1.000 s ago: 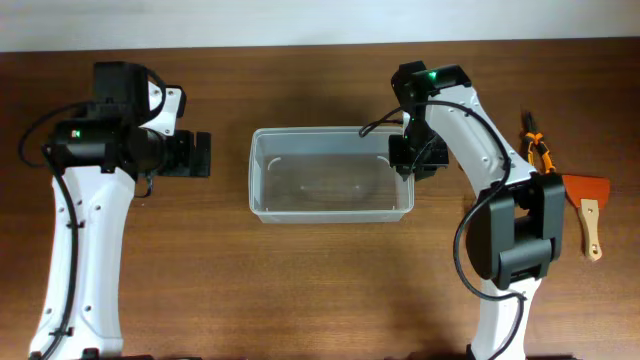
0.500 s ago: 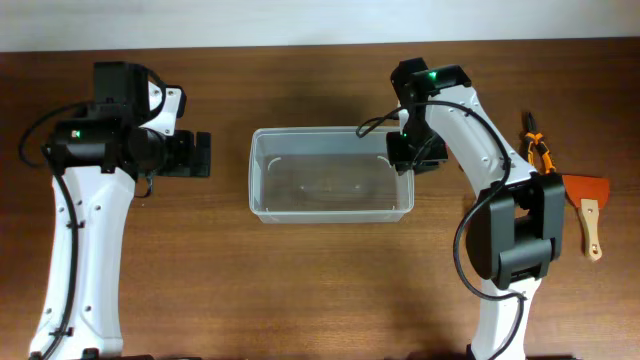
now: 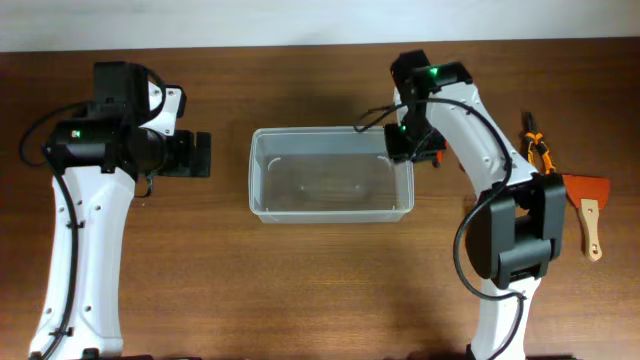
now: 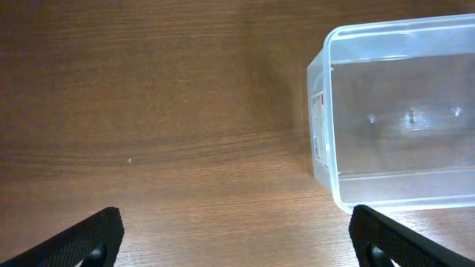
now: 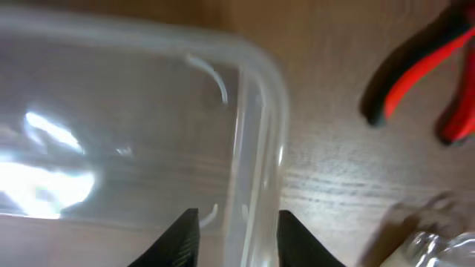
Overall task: Pack container
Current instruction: 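Move the right gripper over the orange socket rail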
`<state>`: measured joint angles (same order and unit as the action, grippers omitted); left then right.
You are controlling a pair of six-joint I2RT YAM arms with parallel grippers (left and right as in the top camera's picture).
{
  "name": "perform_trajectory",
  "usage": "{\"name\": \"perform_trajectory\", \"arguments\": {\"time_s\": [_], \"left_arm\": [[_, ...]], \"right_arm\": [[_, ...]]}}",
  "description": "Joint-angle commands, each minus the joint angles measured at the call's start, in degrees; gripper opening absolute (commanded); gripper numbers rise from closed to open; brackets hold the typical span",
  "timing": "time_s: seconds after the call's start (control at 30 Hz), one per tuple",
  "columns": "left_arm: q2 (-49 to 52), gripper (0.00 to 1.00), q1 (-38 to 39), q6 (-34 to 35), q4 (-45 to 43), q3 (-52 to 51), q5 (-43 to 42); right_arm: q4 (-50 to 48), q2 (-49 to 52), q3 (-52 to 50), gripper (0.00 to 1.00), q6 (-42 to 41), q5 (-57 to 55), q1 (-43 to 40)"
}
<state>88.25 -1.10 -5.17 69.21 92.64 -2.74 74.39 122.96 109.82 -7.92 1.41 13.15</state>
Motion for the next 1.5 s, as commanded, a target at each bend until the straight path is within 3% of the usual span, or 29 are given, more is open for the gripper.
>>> {"name": "perform_trajectory", "arguments": {"time_s": [0.0, 0.07, 0.1, 0.33, 0.43, 0.73, 0.9, 1.47], "left_arm": [[0.2, 0.99, -0.2, -0.1, 0.1, 1.0, 0.2], [0.2, 0.99, -0.2, -0.1, 0.1, 1.0, 0.2], [0.2, 0.99, -0.2, -0.1, 0.1, 1.0, 0.2], [0.2, 0.99, -0.2, -0.1, 0.1, 1.0, 0.2], [0.2, 0.99, -0.2, -0.1, 0.1, 1.0, 0.2], [0.2, 0.99, -0.2, -0.1, 0.1, 1.0, 0.2], [0.2, 0.99, -0.2, -0.1, 0.1, 1.0, 0.2], [0.2, 0.99, -0.2, -0.1, 0.1, 1.0, 0.2]], "right_arm": [[3.2, -0.4, 10.6, 0.55, 1.7, -0.8, -0.9], [7.3, -0.4, 17.6, 0.79, 1.7, -1.5, -1.9], [9.2, -0.4, 20.7, 0.99, 1.7, -2.2, -2.5], [20.7, -0.4, 37.6, 0.99, 1.7, -4.5, -14.0], [21.9, -0.4, 37.9, 0.99, 1.5, -2.0, -20.6], [20.7, -0.3, 32.7, 0.99, 1.8, -0.3, -25.6], [18.1, -0.3, 27.3, 0.98, 10.2, 1.6, -23.9], [0.6, 0.2, 6.7, 0.99, 23.3, 4.7, -22.9]]}}
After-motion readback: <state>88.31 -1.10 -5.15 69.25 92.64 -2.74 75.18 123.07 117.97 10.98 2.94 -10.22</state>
